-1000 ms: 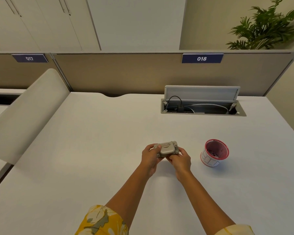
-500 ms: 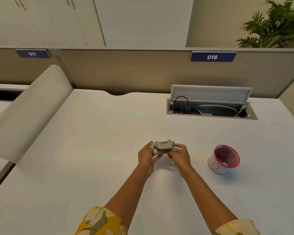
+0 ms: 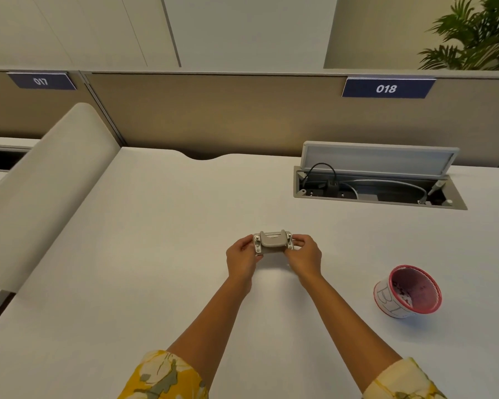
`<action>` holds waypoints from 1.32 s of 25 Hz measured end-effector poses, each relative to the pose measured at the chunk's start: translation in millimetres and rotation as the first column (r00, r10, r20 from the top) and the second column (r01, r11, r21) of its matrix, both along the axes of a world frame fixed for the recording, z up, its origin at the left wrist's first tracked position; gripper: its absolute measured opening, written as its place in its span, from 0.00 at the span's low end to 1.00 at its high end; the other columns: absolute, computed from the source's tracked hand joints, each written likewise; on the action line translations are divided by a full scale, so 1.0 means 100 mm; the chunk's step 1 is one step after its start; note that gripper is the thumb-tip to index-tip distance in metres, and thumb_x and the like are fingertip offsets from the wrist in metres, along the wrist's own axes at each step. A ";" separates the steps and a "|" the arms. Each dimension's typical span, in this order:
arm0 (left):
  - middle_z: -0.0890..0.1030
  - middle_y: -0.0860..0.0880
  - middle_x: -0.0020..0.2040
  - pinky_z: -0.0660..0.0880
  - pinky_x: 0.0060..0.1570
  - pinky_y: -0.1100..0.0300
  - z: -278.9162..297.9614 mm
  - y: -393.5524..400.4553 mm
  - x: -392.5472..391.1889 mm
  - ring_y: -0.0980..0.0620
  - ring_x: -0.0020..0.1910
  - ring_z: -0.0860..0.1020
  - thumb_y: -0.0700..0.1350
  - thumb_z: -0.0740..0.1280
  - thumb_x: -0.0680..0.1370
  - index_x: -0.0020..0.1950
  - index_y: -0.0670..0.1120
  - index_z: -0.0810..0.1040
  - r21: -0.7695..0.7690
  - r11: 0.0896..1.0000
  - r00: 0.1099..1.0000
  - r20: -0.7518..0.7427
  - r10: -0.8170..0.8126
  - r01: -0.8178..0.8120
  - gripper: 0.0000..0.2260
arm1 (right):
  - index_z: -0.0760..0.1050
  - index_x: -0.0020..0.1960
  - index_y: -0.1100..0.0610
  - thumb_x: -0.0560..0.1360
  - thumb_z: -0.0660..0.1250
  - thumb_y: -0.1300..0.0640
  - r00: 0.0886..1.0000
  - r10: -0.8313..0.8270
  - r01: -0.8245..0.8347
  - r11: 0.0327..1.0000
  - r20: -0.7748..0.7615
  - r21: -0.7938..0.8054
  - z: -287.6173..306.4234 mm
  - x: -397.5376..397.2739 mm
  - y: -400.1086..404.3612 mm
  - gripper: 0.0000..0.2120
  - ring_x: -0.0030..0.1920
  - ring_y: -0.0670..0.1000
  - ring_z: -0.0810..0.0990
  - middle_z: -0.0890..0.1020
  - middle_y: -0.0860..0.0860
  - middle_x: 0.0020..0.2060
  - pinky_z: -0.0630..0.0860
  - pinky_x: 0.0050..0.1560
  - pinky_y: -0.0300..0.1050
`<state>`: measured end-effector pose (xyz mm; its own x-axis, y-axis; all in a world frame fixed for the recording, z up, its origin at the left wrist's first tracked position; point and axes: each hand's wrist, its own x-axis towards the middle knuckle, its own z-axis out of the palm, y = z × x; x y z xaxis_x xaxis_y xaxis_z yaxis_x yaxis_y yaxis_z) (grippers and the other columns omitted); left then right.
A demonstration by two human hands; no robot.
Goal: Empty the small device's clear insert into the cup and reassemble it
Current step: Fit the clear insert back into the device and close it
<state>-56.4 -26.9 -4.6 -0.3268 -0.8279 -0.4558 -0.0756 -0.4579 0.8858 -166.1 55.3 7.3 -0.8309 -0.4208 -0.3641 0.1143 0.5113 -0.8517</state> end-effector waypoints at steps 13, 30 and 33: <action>0.66 0.46 0.78 0.54 0.79 0.47 -0.40 -0.87 -0.53 0.46 0.78 0.62 0.31 0.65 0.75 0.80 0.45 0.58 -0.394 0.787 0.862 0.389 -0.326 0.475 0.35 | 0.73 0.67 0.59 0.74 0.68 0.68 0.982 0.068 -0.070 0.998 -0.176 -0.005 -0.29 -0.52 -0.95 0.22 0.62 0.56 0.78 0.78 0.57 0.63 0.76 0.60 0.46; 0.59 0.47 0.81 0.40 0.78 0.53 -0.60 -1.34 -0.86 0.48 0.81 0.52 0.41 0.67 0.78 0.81 0.46 0.53 -0.436 0.664 0.768 0.537 -0.349 0.607 0.35 | 0.57 0.78 0.56 0.78 0.58 0.71 0.892 0.281 -0.247 0.959 -0.353 0.139 -0.57 -0.62 -1.13 0.31 0.75 0.52 0.64 0.63 0.51 0.77 0.60 0.72 0.42; 0.59 0.47 0.81 0.40 0.78 0.51 -0.61 -1.39 -0.88 0.47 0.81 0.51 0.43 0.69 0.78 0.81 0.46 0.52 -0.427 0.642 0.745 0.557 -0.367 0.636 0.36 | 0.55 0.78 0.55 0.78 0.58 0.71 0.892 0.302 -0.262 0.952 -0.337 0.157 -0.57 -0.66 -1.16 0.31 0.76 0.52 0.61 0.61 0.50 0.77 0.59 0.73 0.41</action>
<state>-144.2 -165.5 -66.0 -0.6788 -0.7183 -0.1528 -0.5255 0.3298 0.7842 -232.2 -60.8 -49.2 -0.7647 -0.6322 -0.1246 -0.3456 0.5656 -0.7487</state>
